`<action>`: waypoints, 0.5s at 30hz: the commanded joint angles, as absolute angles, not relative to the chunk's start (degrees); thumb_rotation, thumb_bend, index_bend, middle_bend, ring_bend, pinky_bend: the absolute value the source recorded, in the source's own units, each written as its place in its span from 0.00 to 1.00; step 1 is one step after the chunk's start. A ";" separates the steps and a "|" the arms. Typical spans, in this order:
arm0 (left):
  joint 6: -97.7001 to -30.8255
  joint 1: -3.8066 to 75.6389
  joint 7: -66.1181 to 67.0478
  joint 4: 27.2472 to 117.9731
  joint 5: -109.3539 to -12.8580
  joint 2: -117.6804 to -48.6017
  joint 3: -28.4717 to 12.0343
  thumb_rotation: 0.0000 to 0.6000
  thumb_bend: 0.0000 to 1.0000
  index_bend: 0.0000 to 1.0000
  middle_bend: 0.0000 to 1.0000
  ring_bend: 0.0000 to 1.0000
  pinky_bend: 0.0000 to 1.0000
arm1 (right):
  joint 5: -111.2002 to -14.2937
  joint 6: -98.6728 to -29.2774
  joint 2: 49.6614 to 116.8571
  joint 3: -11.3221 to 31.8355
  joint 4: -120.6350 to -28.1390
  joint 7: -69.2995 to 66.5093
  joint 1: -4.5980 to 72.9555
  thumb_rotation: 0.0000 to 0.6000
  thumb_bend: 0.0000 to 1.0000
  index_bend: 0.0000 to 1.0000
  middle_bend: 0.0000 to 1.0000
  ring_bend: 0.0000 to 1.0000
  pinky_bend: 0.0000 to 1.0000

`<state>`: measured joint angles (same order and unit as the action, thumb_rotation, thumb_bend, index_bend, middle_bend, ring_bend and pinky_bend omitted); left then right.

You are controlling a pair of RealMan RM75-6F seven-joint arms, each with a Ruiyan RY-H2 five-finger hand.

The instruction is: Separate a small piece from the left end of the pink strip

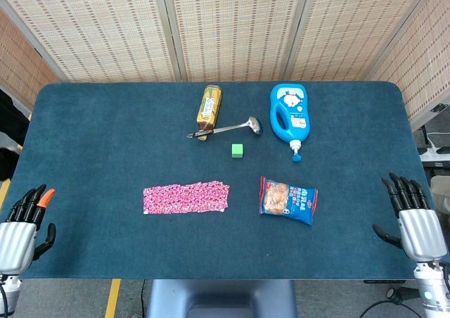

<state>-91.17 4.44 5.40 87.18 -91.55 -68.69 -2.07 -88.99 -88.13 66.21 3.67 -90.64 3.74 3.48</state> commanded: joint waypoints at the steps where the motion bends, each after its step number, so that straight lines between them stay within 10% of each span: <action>1: -91.07 4.47 5.70 87.07 -91.70 -68.81 -1.96 1.00 0.58 0.00 0.01 0.05 0.18 | -89.10 -88.02 66.12 3.54 -90.74 3.66 3.51 1.00 0.08 0.00 0.00 0.00 0.05; 9: -89.22 5.23 6.73 86.63 -90.78 -68.92 -2.14 1.00 0.58 0.00 0.07 0.06 0.20 | -90.29 -88.72 66.53 3.22 -90.05 3.98 3.47 1.00 0.08 0.00 0.00 0.00 0.05; 15: -85.12 6.85 7.13 86.85 -90.51 -68.81 -1.28 1.00 0.70 0.00 0.53 0.52 0.42 | -91.48 -93.49 67.48 3.91 -89.52 5.90 1.88 1.00 0.15 0.00 0.20 0.07 0.09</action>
